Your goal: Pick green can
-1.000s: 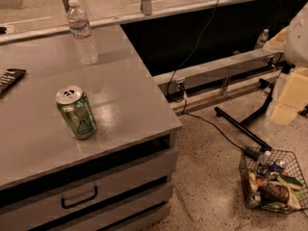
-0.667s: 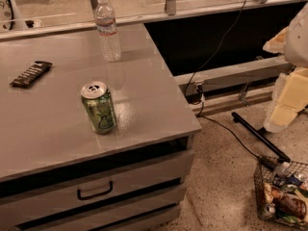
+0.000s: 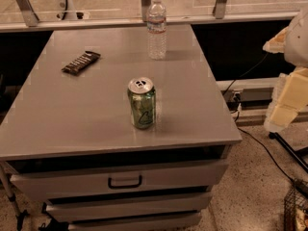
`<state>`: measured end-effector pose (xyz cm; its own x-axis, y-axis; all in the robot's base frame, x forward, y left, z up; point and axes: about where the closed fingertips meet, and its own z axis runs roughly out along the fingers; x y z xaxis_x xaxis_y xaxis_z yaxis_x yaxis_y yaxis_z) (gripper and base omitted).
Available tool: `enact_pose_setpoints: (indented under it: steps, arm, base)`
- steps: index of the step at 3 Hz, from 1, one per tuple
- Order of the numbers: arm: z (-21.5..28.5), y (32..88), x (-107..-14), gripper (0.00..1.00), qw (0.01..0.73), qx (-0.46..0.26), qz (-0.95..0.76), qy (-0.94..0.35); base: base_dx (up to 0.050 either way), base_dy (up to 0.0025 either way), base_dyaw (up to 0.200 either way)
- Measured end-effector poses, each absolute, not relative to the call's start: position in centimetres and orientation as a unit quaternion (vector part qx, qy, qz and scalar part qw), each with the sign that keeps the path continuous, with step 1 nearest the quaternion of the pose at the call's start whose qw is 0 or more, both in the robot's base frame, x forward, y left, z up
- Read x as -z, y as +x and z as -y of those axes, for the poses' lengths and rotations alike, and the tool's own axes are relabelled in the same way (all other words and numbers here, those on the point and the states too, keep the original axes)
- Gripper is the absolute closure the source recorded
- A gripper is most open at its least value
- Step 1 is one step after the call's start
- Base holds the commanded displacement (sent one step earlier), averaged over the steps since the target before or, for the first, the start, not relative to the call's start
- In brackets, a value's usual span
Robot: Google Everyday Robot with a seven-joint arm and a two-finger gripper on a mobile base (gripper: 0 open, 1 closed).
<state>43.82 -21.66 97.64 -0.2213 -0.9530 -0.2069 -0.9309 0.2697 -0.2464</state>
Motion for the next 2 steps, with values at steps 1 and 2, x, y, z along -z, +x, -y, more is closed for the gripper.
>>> enact_pose_setpoints:
  steps: [1, 2]
  arm:
    - [21.66, 43.82, -97.65, 0.00, 0.160, 0.035, -0.781, -0.603]
    - [21.66, 43.82, -97.66, 0.00, 0.160, 0.035, -0.781, -0.603]
  base:
    - [0.000, -0.00008, 0.101]
    - [0.000, 0.00000, 0.000]
